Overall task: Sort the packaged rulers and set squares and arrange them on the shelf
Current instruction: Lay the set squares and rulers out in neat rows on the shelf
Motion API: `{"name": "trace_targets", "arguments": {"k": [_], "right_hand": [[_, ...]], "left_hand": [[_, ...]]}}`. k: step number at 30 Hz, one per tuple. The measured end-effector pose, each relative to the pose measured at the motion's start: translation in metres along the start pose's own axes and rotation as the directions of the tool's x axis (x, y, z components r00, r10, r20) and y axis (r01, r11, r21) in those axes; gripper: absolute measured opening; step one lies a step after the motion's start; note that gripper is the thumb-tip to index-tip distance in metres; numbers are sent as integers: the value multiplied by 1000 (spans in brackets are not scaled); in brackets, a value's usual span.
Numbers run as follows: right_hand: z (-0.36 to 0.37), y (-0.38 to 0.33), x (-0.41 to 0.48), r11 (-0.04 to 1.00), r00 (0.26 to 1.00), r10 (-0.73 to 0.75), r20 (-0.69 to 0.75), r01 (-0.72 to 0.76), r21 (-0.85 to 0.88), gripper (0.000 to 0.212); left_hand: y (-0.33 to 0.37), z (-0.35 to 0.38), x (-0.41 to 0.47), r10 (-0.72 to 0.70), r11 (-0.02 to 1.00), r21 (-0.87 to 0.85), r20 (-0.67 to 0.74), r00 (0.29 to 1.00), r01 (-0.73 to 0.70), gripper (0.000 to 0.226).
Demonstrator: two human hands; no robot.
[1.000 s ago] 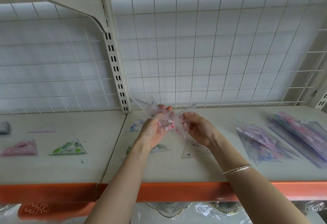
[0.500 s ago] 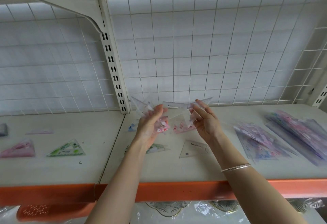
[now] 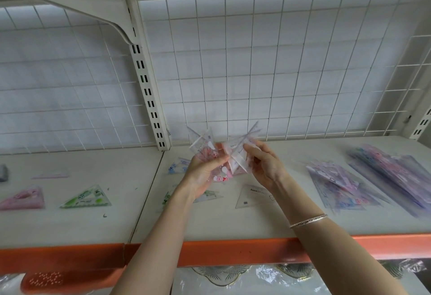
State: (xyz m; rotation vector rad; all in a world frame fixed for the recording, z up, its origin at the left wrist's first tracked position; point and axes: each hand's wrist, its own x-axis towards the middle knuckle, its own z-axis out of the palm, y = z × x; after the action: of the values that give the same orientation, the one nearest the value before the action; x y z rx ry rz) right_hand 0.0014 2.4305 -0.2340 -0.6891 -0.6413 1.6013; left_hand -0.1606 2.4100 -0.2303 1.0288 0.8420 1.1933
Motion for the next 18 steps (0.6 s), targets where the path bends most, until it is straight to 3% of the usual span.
{"name": "trace_targets", "arguments": {"k": [5,10,18], "right_hand": [[1,3,-3,991,1000,19,23,-16,-129,19],[0,6,0,984,998,41,47,-32,-174,25],[1,1,-4,950,996,-88,-15,79,-303,47]], "left_hand": [[-3,-1,1,-16,999,52,51,999,13,15],[-1,-1,2,22,999,-28,67,997,-20,36],[-5,-3,7,0,1000,-14,-102,995,-1,24]]}}
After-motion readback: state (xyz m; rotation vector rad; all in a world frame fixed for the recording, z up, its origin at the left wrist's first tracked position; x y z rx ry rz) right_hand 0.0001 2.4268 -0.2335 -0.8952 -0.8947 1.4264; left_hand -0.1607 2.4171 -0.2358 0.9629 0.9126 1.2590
